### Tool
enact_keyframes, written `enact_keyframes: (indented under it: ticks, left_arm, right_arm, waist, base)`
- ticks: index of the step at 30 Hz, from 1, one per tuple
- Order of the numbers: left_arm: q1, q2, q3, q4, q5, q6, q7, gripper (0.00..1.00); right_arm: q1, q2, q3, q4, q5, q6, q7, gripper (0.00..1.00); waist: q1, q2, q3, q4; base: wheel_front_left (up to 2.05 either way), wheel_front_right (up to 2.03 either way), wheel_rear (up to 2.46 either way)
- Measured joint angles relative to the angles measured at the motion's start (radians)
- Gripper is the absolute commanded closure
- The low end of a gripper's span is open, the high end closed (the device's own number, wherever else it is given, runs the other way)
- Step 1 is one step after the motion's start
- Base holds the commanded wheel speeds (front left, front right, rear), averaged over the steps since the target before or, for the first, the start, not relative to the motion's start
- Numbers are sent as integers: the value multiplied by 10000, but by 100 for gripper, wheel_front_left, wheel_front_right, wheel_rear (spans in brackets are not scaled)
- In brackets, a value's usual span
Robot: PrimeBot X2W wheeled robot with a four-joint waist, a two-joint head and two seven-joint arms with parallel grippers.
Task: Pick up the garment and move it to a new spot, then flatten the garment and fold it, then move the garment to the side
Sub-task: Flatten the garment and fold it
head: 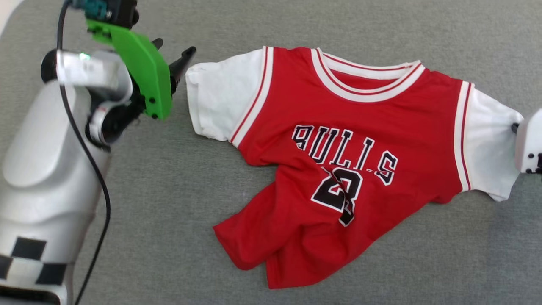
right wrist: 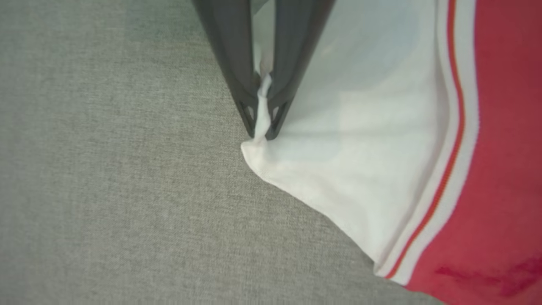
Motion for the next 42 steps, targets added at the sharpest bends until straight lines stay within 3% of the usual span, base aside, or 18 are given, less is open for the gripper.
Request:
enact_keyframes:
  ticks: [3, 7, 16, 26, 27, 28, 29, 34, 42]
  left_arm:
    - [-779, 301, -502, 627, -546, 0, 1267, 0]
    - [-1574, 625, -968, 1425, -838, 0, 2203, 0]
    - [-2159, 882, -1200, 3310, -861, 0, 2527, 0]
    - [-2606, 1028, -1532, 3699, -1158, 2, 2452, 0]
    - [-2652, 1053, -1595, 3705, -1289, 2, 2577, 18]
    - [-2683, 1066, -1670, 3699, -1388, 2, 2731, 91]
    - [-2684, 1072, -1751, 3668, -1432, 2, 2855, 100]
    - [-2656, 1014, -1933, 3549, -1770, 2, 2995, 100]
    - [-2240, 855, -1935, 3799, -1764, 0, 1306, 100]
  right_arm:
    - [-189, 56, 199, -186, 27, 0, 15, 100]
    - [-417, 102, 326, -489, 123, -2, 31, 100]
    - [-608, 253, 598, -1302, 334, 0, 59, 100]
    - [-615, 282, 631, -1801, 456, 6, 59, 100]
    - [-612, 284, 617, -1808, 456, 10, 59, 100]
    - [-610, 288, 610, -1810, 456, 10, 59, 100]
    - [-607, 288, 600, -1812, 456, 10, 59, 100]
    - [-587, 303, 556, -1779, 453, 10, 61, 100]
    - [-515, 326, 550, -1503, 437, 8, -75, 100]
  waist:
    - [0, 0, 225, -217]
    - [0, 0, 557, -486]
    - [0, 0, 1274, -1039]
    - [0, 0, 1761, -1429]
    - [0, 0, 1757, -1424]
    - [0, 0, 1746, -1415]
    - [0, 0, 1738, -1406]
    - [0, 0, 1673, -1338]
    - [0, 0, 1290, -1241]
  base:
    - [0, 0, 0]
    - [0, 0, 0]
    - [0, 0, 0]
    - [0, 0, 0]
    - [0, 0, 0]
    - [0, 0, 0]
    - [0, 0, 0]
    - [0, 0, 0]
    - [0, 0, 0]
